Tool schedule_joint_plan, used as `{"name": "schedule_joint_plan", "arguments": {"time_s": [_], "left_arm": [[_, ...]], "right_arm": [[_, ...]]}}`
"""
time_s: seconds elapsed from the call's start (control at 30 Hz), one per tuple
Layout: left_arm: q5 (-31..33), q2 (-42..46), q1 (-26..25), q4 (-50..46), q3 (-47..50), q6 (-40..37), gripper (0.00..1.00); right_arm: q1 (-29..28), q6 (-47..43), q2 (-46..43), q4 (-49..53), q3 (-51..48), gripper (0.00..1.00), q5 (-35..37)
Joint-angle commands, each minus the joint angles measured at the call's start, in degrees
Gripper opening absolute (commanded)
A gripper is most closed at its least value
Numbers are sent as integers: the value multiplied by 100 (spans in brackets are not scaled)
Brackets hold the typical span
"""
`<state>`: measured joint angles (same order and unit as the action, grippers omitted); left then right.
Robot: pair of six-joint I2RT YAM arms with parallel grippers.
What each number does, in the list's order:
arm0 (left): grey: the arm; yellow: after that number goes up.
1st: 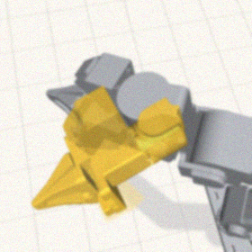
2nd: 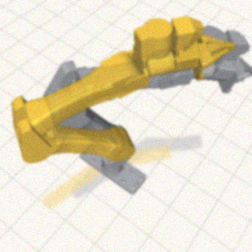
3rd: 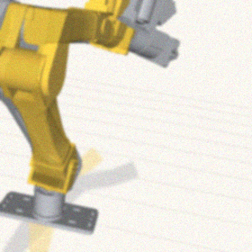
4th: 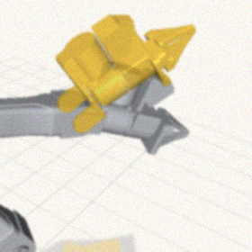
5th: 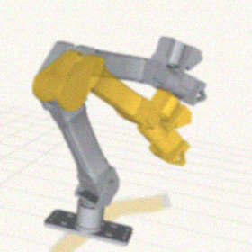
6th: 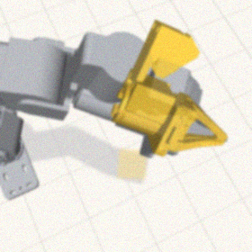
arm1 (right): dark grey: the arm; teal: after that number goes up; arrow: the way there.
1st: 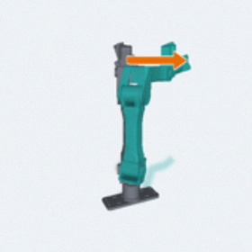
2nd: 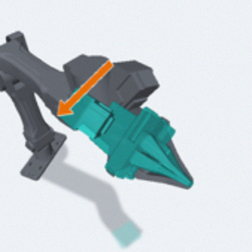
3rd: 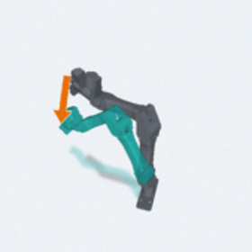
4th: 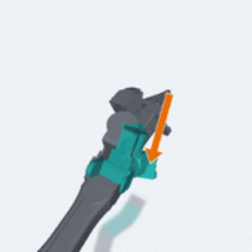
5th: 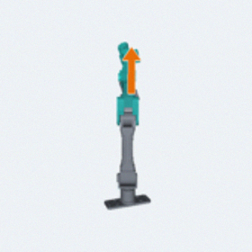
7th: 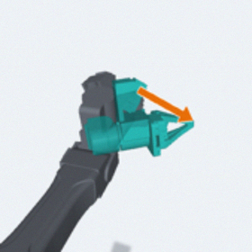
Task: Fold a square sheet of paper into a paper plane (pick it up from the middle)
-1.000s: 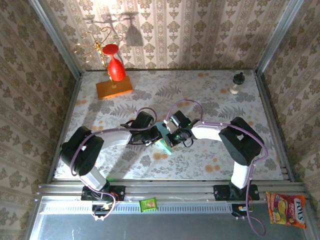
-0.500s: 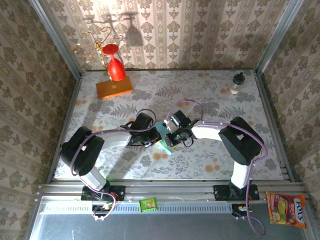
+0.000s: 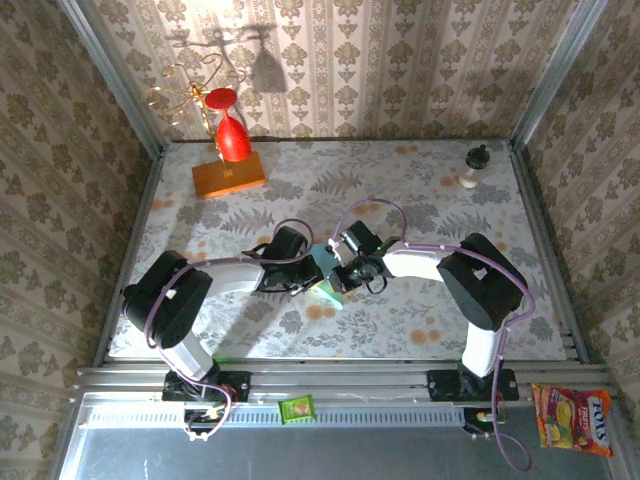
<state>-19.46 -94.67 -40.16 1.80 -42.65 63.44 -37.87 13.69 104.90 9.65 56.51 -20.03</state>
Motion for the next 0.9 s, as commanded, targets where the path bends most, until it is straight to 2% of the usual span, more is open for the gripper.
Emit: {"name": "schedule_joint_plan", "arguments": {"time_s": [0.0,0.67,0.87], "left_arm": [[39,-44,-36,37,82,46,10],[30,-209,-16,53,104,8,10],[50,-232,2,24,108,46,10]], "right_arm": [[42,49,101,432,32,11,70],[78,146,-107,441,78,14,-74],[113,375,-346,499,93,24,-38]]}}
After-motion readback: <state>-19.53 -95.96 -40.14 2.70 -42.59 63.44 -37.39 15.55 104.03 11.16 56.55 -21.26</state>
